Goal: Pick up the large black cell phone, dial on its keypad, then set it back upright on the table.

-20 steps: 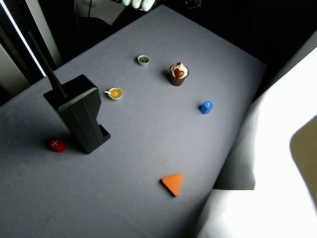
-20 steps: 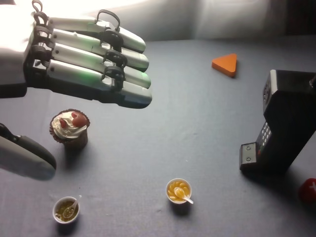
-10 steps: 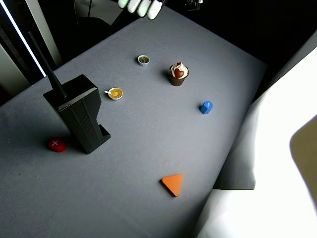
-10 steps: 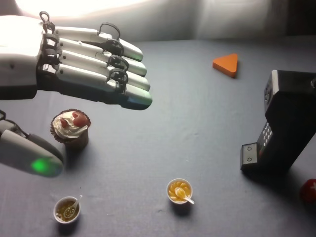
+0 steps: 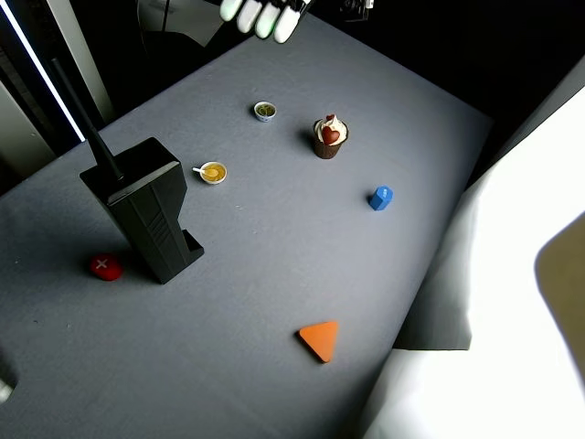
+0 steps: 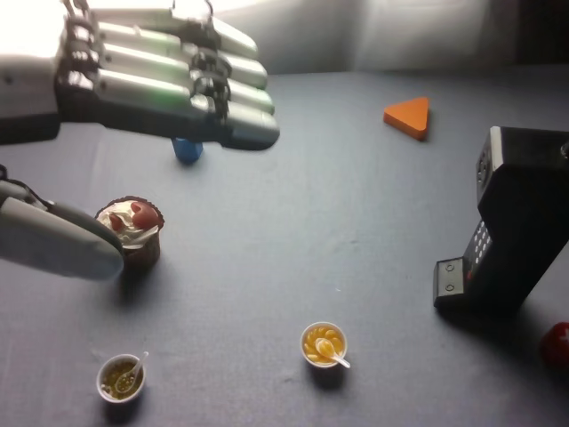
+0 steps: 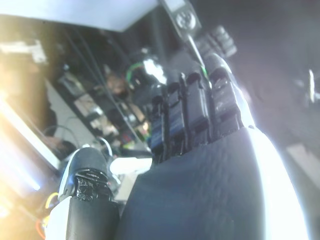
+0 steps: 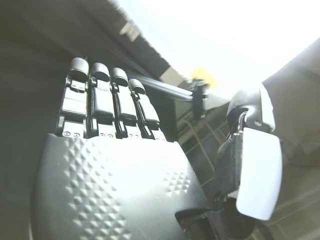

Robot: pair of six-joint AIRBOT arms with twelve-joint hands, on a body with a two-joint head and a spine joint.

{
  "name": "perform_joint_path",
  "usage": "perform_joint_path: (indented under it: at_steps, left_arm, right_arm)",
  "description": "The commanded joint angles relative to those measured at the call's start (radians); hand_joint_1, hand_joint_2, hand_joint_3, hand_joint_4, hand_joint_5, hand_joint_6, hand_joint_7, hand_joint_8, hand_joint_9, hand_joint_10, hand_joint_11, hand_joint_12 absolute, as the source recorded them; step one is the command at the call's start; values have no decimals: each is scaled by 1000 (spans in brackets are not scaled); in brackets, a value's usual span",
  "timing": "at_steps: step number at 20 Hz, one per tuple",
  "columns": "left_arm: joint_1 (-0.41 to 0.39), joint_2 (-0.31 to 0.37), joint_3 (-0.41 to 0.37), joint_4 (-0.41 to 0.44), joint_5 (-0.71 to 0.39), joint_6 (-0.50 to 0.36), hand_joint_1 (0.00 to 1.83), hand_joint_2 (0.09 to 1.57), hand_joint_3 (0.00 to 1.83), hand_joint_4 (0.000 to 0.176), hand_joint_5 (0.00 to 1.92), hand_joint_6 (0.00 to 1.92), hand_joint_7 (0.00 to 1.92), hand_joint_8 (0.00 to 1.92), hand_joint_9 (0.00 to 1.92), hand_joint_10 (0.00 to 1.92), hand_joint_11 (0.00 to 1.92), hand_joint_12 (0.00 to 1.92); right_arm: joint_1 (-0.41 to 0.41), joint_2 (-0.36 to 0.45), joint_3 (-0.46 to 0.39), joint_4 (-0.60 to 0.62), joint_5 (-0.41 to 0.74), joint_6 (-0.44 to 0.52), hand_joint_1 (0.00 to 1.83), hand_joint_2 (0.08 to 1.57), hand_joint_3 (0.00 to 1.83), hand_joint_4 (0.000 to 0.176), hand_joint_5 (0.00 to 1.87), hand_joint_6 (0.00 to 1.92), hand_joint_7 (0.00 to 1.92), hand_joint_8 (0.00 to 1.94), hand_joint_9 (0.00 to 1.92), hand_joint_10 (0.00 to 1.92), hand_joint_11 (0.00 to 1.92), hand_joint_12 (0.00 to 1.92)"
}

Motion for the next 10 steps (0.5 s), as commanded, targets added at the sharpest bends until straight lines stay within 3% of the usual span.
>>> perform_joint_path:
  at_steps: [1, 3, 8, 10]
  left_arm:
    - [-14, 7, 0, -86, -64, 5, 20, 1259, 0, 0, 289, 6, 290, 3, 209, 3, 0, 435]
    - [-10, 3, 0, -63, -71, -32, 2, 1259, 1, 0, 268, 1, 262, 1, 185, 1, 0, 361]
    - [2, -22, 0, -48, -75, -82, 1, 1259, 1, 0, 272, 1, 275, 6, 199, 6, 0, 360]
    - [-3, -27, -2, -51, -97, -84, 5, 1257, 0, 0, 289, 3, 292, 5, 229, 8, 0, 447]
  right_arm:
    - [12, 10, 0, -36, 136, 15, 544, 921, 0, 0, 0, 0, 62, 0, 81, 2, 0, 134]
    - [16, 9, 0, -50, 152, 16, 556, 954, 10, 0, 0, 0, 8, 0, 16, 1, 0, 13]
    - [20, 9, 4, -57, 162, 16, 703, 939, 0, 0, 0, 0, 0, 0, 0, 0, 0, 0]
    - [21, 9, 7, -65, 174, 21, 715, 942, 0, 0, 0, 0, 0, 0, 0, 0, 0, 0]
